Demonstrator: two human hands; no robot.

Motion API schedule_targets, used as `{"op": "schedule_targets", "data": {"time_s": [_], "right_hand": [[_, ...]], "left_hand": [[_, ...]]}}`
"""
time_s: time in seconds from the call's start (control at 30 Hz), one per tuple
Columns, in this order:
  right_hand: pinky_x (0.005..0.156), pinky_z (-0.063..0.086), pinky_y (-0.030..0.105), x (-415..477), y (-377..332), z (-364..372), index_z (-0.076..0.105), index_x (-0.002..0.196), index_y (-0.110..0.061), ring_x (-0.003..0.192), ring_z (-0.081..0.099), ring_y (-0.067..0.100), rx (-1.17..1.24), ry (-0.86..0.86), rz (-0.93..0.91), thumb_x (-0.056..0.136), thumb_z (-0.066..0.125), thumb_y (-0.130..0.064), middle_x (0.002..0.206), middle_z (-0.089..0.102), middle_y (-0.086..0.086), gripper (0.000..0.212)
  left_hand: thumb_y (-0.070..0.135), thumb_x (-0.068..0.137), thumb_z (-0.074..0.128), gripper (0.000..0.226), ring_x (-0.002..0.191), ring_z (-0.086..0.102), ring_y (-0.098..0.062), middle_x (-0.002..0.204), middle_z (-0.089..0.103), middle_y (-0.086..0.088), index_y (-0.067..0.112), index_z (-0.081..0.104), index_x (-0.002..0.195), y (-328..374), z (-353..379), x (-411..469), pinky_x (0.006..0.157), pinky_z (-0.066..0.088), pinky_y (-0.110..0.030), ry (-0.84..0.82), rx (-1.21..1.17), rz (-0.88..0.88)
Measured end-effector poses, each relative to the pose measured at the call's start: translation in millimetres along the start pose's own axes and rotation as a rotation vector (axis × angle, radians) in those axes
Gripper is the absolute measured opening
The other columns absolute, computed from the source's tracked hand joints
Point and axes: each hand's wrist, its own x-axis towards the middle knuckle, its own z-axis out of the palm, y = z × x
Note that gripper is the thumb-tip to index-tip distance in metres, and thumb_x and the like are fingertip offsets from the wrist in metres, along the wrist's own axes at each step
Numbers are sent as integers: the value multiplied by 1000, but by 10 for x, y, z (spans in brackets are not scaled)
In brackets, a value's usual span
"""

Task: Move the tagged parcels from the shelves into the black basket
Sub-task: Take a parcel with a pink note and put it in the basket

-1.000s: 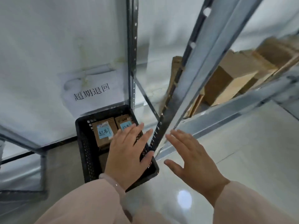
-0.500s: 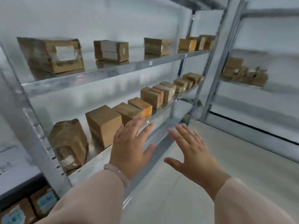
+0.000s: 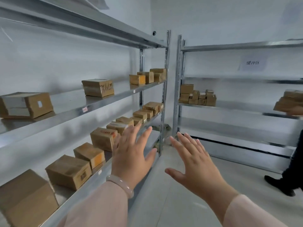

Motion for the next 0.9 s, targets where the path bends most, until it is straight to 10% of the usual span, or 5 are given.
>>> {"op": "schedule_targets", "data": {"time_s": [0.9], "right_hand": [[120, -3, 36, 3470, 2075, 1302, -3, 149, -41, 145, -14, 4, -17, 49, 111, 79, 26, -74, 160, -2, -13, 83]], "left_hand": [[55, 85, 59, 68, 137, 39, -26, 150, 41, -3, 33, 37, 145, -919, 2791, 3345, 106, 42, -52, 13, -27, 79]]}}
